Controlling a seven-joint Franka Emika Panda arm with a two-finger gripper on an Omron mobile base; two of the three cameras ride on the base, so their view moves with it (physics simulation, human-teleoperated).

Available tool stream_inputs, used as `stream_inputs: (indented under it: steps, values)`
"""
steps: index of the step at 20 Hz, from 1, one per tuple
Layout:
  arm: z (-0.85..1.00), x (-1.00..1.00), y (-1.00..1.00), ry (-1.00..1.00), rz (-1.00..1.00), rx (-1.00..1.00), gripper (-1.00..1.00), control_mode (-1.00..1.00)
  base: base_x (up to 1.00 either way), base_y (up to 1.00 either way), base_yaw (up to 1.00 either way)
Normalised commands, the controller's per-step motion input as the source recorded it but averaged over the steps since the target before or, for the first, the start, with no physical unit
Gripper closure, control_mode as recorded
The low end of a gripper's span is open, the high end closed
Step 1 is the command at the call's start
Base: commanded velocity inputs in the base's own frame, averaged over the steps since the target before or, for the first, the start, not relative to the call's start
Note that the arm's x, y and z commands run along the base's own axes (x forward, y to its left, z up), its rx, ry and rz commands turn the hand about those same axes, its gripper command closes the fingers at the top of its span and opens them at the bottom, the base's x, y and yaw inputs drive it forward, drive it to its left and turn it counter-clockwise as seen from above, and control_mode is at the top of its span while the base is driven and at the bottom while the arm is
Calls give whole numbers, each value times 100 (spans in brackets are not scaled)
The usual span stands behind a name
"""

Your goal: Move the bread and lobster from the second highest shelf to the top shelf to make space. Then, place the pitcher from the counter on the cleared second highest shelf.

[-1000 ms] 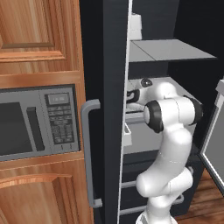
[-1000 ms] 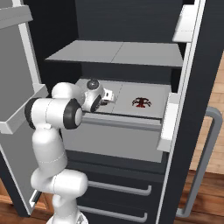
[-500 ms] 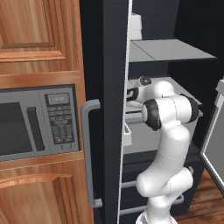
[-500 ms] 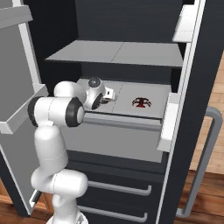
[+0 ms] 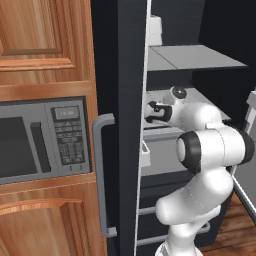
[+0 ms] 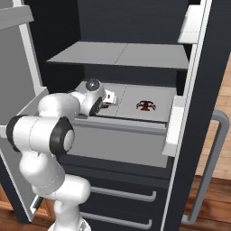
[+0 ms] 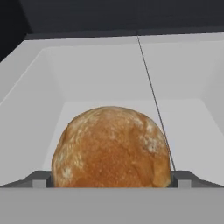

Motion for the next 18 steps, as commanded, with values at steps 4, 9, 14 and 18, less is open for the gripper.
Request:
stream_inputs:
  steps: [4, 9, 14, 18]
  values:
    - [84, -97, 0, -5, 7, 0, 100, -100, 0, 0, 0]
    - [100, -75, 0, -9, 3, 0, 100, -100, 0, 0, 0]
    - [100, -36, 0, -11, 1, 0, 100, -100, 0, 0, 0]
    - [100, -11, 0, -12, 0, 0, 100, -100, 0, 0, 0]
